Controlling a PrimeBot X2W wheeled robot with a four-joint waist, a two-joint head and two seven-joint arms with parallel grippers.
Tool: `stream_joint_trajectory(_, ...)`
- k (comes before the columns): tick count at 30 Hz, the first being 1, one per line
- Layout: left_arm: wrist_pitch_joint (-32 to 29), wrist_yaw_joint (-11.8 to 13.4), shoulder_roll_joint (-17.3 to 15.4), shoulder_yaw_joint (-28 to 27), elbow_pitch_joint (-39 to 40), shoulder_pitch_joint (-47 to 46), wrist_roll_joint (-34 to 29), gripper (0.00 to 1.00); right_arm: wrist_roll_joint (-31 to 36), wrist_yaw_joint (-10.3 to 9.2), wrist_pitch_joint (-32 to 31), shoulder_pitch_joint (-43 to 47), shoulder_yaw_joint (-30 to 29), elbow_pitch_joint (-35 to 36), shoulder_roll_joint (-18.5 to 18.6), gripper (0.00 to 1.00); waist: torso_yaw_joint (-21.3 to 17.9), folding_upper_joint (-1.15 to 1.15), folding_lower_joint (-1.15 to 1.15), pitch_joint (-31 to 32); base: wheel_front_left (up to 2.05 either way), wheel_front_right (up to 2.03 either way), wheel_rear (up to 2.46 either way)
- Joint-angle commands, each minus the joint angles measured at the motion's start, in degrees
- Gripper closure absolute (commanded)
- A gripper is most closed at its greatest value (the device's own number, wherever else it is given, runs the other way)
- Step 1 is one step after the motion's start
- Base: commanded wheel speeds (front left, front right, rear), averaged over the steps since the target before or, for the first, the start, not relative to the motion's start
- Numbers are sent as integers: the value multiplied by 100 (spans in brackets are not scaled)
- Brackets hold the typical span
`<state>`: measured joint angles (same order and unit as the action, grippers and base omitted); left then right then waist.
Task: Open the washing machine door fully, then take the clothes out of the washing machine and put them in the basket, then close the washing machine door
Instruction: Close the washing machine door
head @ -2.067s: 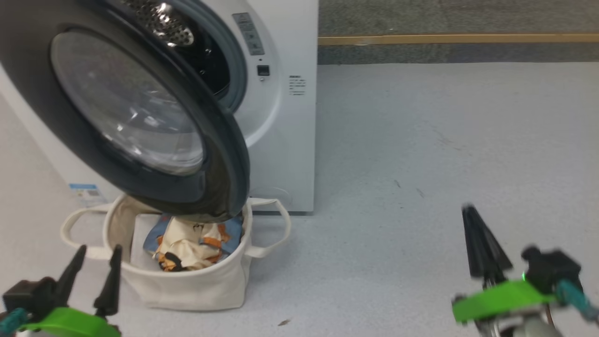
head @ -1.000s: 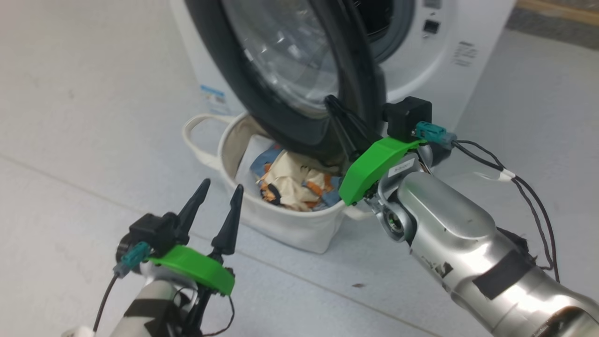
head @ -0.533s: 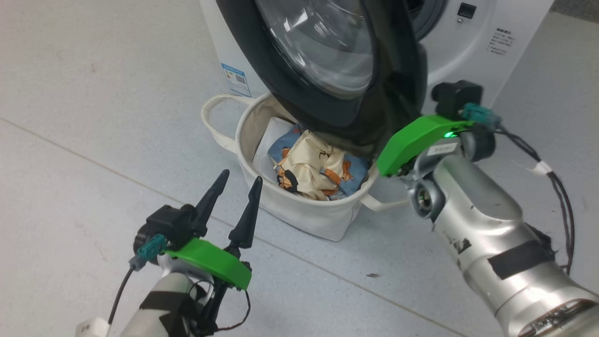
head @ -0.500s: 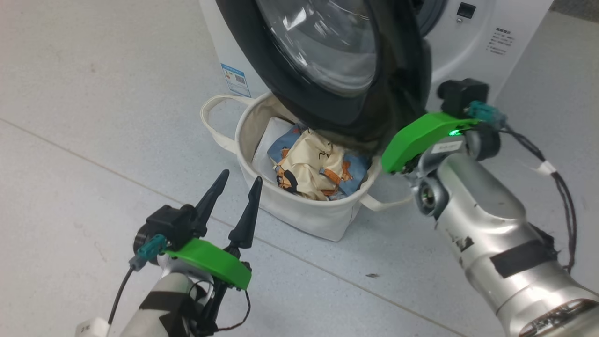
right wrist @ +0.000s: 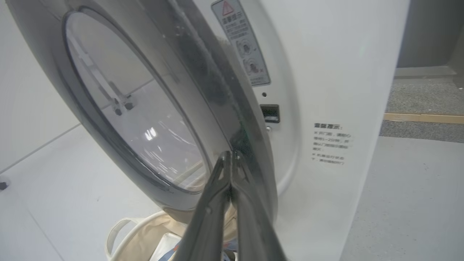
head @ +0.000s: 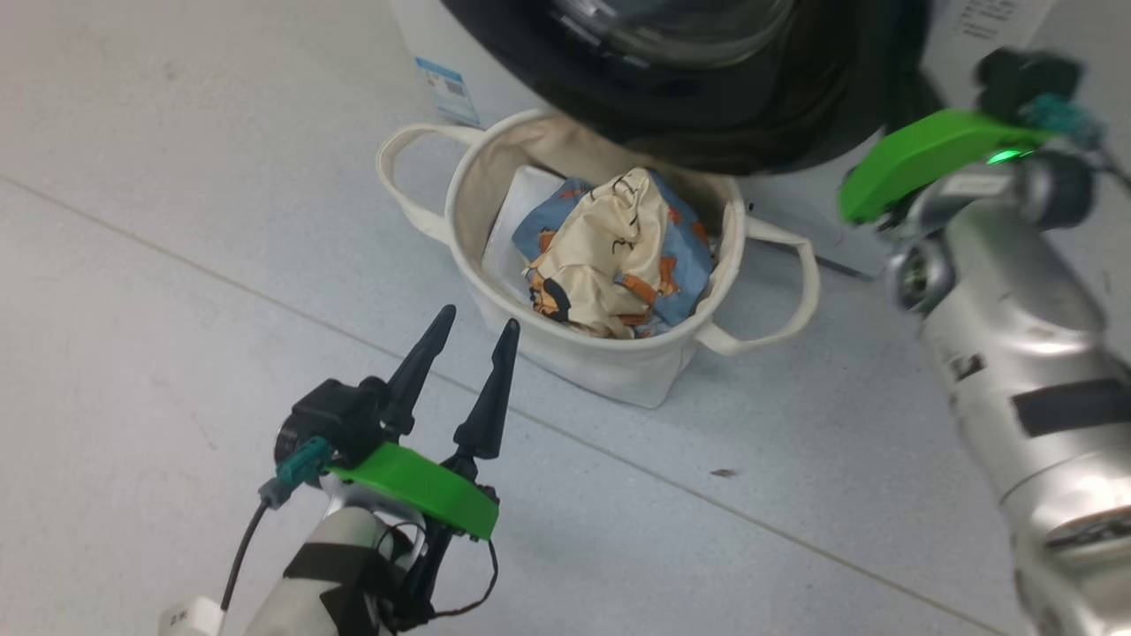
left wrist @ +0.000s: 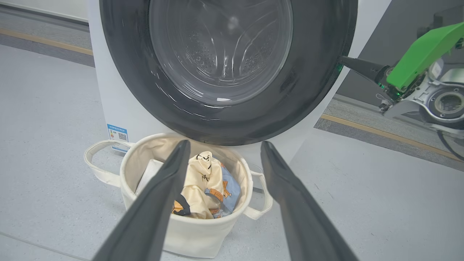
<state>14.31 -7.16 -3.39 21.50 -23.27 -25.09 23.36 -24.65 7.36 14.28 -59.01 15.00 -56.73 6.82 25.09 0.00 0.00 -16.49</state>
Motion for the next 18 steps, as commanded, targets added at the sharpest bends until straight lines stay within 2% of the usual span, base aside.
stream_joint_trajectory(1, 69, -33, -39, -162, 235, -133, -37, 0, 146, 13, 72, -318, -175, 84, 86, 100, 102, 0, 0, -139, 0, 0, 0)
stream_joint_trajectory(8, 69, -33, 13, -184, 322, -135, -60, 0, 515, 13, 72, -674, -805, -95, 204, 100, 223, 0, 0, -322, 0, 0, 0)
stream_joint_trajectory(18, 69, -33, 34, -234, 336, -48, -94, 0, 836, 13, 72, -697, -1012, -89, 148, 100, 298, 0, 0, -314, 0, 0, 0)
